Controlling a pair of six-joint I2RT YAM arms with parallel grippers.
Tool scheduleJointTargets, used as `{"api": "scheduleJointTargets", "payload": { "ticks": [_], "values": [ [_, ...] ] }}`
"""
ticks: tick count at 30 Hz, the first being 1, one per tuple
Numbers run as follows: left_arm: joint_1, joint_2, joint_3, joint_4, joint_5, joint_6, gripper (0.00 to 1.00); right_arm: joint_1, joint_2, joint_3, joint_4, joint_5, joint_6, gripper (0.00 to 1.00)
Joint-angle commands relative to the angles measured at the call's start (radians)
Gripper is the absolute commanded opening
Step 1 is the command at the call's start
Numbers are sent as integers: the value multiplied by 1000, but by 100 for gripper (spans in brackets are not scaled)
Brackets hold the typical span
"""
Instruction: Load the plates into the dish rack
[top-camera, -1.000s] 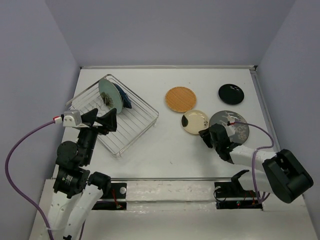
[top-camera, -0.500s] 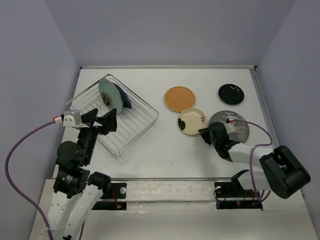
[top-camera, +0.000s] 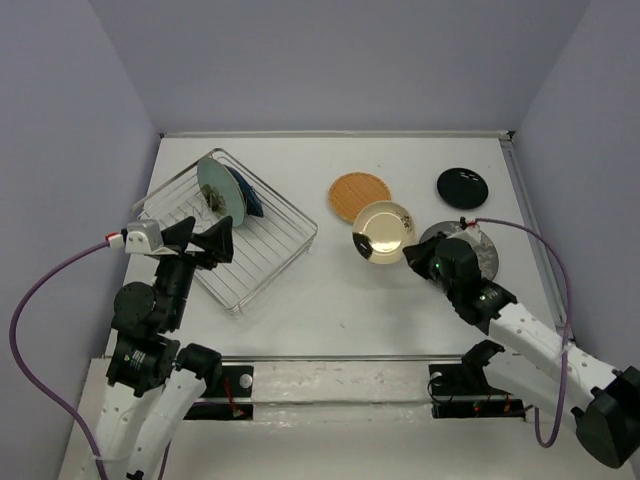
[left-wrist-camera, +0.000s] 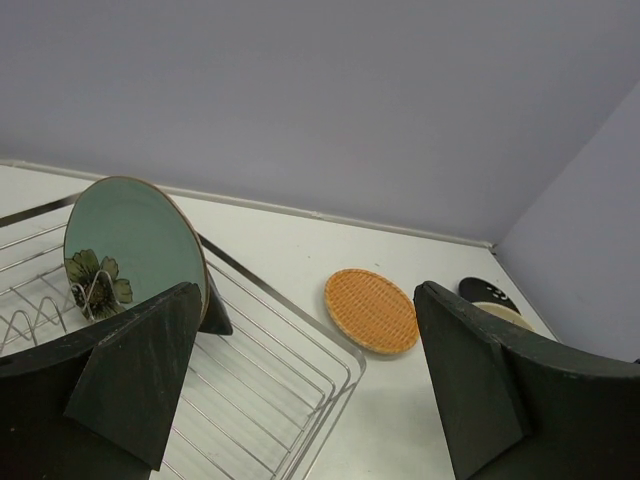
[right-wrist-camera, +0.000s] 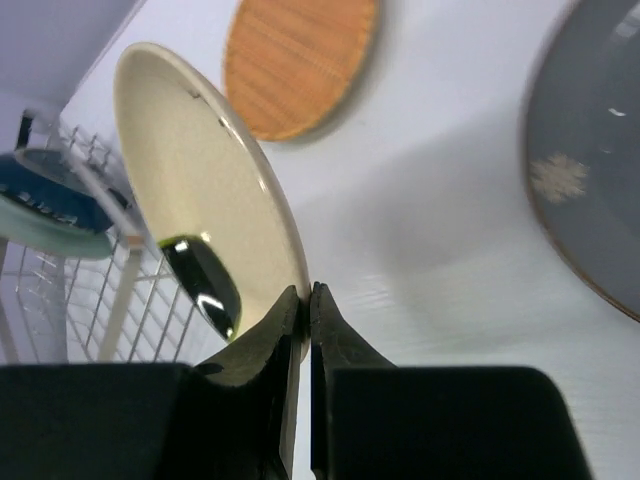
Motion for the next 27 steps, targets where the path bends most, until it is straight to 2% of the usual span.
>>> {"api": "scheduleJointTargets", "payload": {
  "ticks": [1, 2, 3, 5, 7, 8, 11, 12, 18, 23, 24, 27],
  "values": [
    [19, -3, 5, 44, -32, -2, 99, 143, 152, 310, 12, -18, -271, 7],
    [21, -5, 8, 40, -79, 1, 99, 205, 212, 379, 3, 91, -314, 7],
    [24, -10, 17, 14, -112, 1, 99, 318, 340, 451, -9, 150, -356, 7],
    [27, -32, 21, -9, -231, -6, 99, 404, 465, 658, -6, 251, -460, 7],
    [29, -56, 28, -23, -325, -22, 99, 437, 630, 781, 15, 282, -511, 7],
    [30, -85, 34, -46, -442, -35, 99, 449, 677, 893, 32, 307, -561, 7],
    [27, -148, 43, -72, -575, -81, 99, 472, 855, 1044, 73, 310, -614, 7],
    [26, -161, 35, -69, -616, -91, 99, 483, 900, 1147, 73, 304, -629, 7],
    [12, -203, 32, -43, -673, -98, 99, 549, 1283, 1530, 52, 465, -753, 7],
    [-2, -212, 29, -38, -657, -98, 99, 581, 1553, 1955, 58, 589, -920, 7],
    [-5, -214, 28, -38, -643, -91, 99, 590, 1642, 2018, 70, 620, -950, 7],
    [-11, -215, 26, -34, -626, -86, 99, 599, 1733, 2153, 173, 675, -1083, 7]
  ]
}}
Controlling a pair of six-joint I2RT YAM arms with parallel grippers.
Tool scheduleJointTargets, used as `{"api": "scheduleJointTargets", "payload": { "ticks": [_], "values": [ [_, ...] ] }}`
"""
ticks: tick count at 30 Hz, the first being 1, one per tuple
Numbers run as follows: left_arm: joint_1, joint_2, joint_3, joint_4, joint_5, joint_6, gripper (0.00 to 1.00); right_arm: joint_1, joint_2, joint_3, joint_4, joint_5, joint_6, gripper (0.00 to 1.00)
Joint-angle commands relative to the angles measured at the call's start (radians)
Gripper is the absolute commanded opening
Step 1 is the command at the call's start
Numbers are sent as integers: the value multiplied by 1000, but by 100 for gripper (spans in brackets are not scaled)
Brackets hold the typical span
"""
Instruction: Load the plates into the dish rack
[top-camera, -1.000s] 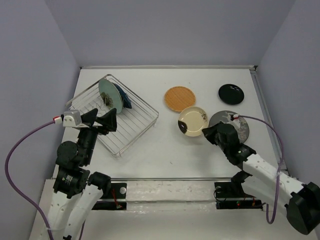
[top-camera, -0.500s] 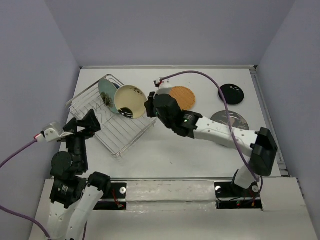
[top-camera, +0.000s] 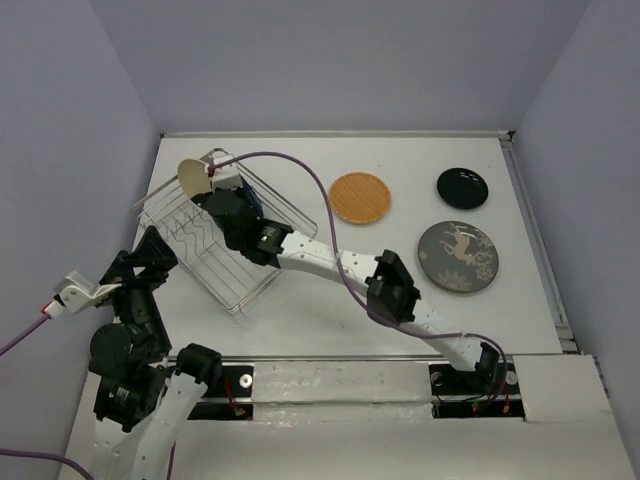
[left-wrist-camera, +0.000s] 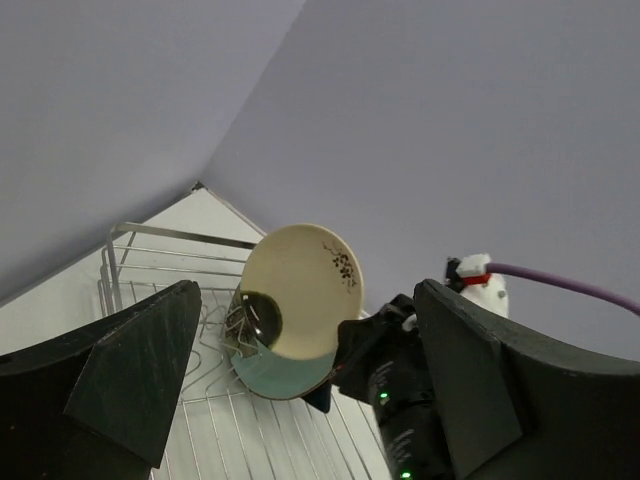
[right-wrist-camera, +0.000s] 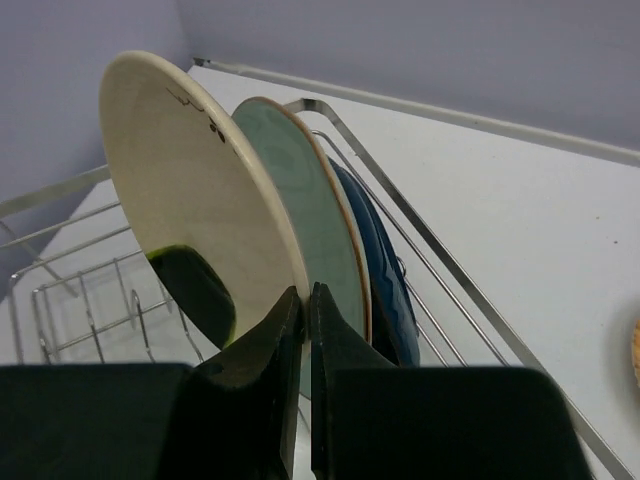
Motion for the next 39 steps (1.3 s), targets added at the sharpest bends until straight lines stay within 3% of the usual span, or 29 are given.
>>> {"api": "scheduleJointTargets", "payload": {
  "ticks": [1, 11, 14, 37, 39],
  "values": [
    [-12, -12, 15, 57, -13, -5, 99, 26, 89, 167, 181, 161, -228, 7],
    [-12, -23, 3, 75, 37, -4, 99, 35, 155, 130, 338, 251, -350, 7],
    [-12, -18, 2, 78, 44, -1, 99, 35, 132, 85, 452, 265, -409, 7],
    [-9, -12, -6, 86, 80, 2, 99, 55, 198, 75, 246, 198, -131, 7],
    [-11, -9, -6, 86, 81, 2, 99, 64, 191, 75, 246, 173, -119, 15]
  ]
}}
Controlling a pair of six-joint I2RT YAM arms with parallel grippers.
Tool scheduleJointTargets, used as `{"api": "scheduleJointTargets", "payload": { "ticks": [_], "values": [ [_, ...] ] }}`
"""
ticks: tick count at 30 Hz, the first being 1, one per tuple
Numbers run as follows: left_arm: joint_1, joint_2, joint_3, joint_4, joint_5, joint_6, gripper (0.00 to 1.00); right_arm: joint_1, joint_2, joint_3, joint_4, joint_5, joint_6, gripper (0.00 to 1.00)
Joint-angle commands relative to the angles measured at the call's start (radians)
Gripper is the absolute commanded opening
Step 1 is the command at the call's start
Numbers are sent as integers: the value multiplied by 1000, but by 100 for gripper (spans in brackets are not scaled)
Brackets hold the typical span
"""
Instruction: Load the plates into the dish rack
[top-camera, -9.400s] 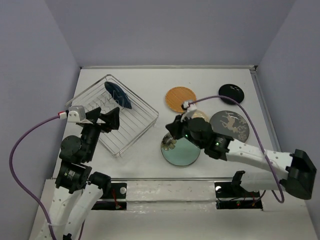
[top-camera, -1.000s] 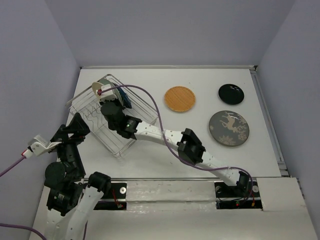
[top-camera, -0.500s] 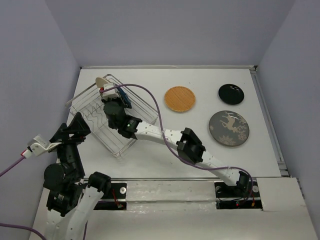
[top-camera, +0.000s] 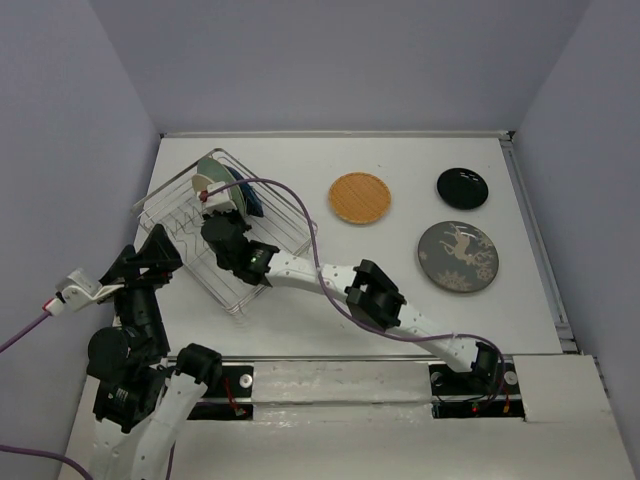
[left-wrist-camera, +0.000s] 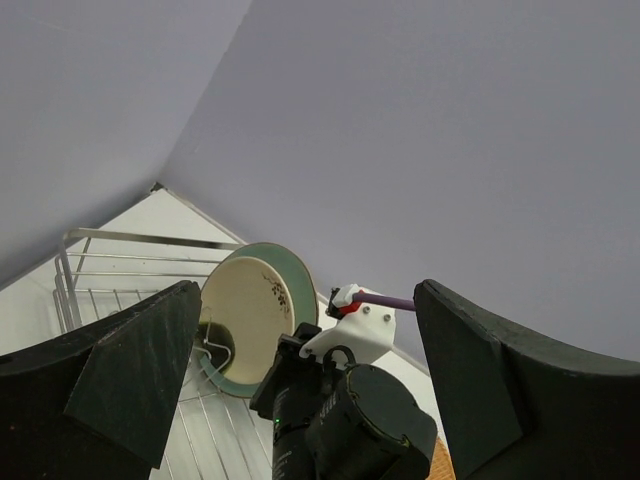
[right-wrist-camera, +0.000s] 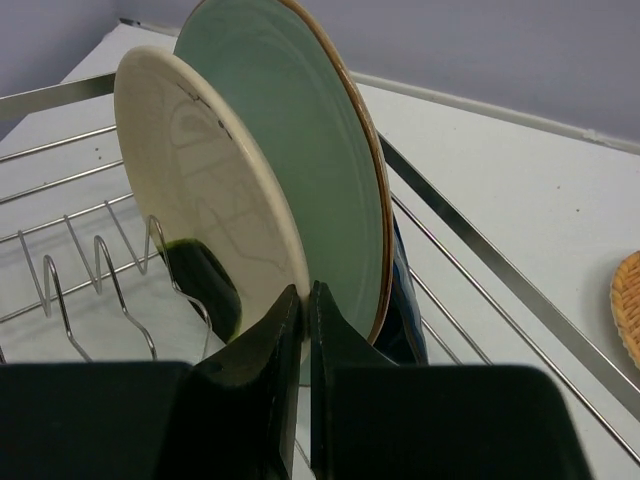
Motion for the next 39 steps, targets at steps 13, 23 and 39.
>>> {"api": "scheduleJointTargets", "payload": {
  "ticks": [13, 23, 39],
  "values": [
    [-1, 24, -14, 64, 61, 7, 99, -87, -618, -613, 35, -359, 476, 51],
    [-15, 32, -33, 97, 179, 42, 99, -521, -1026, -1429, 89, -752, 940, 51],
    [-26, 38, -42, 97, 228, 65, 99, -926, -871, -1661, 377, -1147, 1107, 57]
  ]
}}
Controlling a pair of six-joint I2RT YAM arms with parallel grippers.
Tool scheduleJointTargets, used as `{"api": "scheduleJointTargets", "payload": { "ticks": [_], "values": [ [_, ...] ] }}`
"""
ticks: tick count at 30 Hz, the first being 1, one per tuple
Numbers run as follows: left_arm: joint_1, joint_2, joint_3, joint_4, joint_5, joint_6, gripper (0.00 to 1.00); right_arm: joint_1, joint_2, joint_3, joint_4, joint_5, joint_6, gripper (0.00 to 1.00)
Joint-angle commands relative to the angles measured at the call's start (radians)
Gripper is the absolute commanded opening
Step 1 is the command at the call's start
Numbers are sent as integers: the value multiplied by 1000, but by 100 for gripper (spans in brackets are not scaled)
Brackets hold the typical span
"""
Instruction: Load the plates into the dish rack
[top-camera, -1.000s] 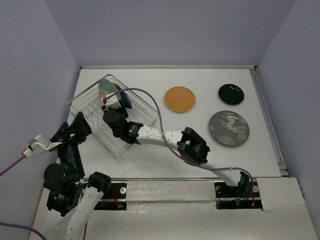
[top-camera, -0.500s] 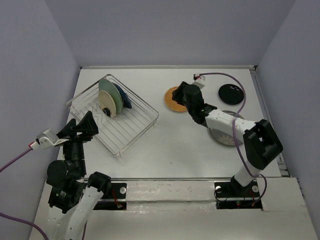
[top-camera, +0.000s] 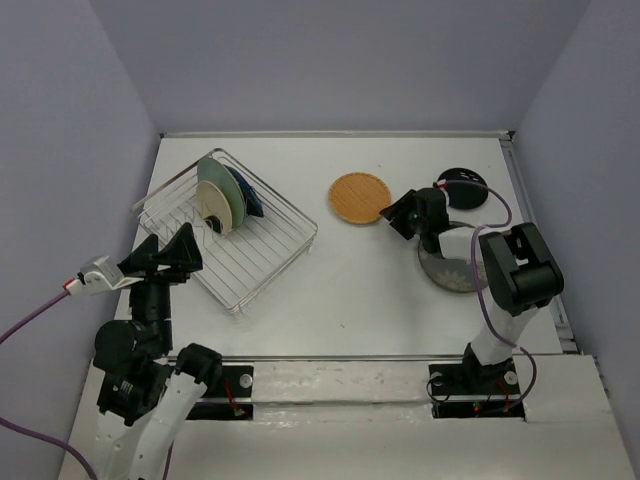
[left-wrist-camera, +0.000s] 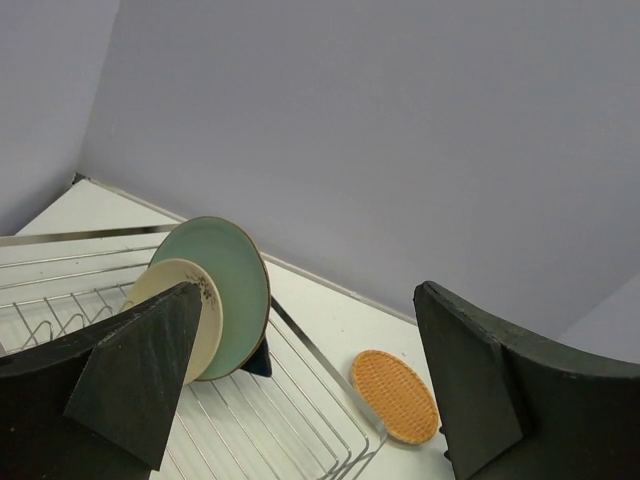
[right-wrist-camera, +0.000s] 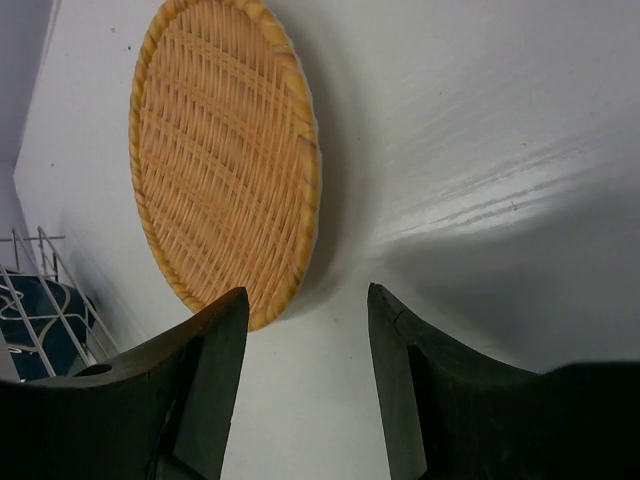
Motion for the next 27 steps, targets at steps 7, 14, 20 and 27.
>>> {"api": "scheduleJointTargets", "payload": {
  "ticks": [7, 14, 20, 27],
  "values": [
    [-7, 22, -7, 85, 17, 27, 99, -53, 257, 131, 217, -190, 160, 43],
    [-6, 33, -9, 86, 17, 32, 99, -53, 236, 122, 229, -117, 185, 7],
    [2, 39, -12, 97, 55, 32, 99, 72, -177, 85, 41, 194, -88, 7],
    [31, 24, -7, 89, 29, 27, 99, 427, -364, 270, -15, 535, -445, 7]
  ]
}}
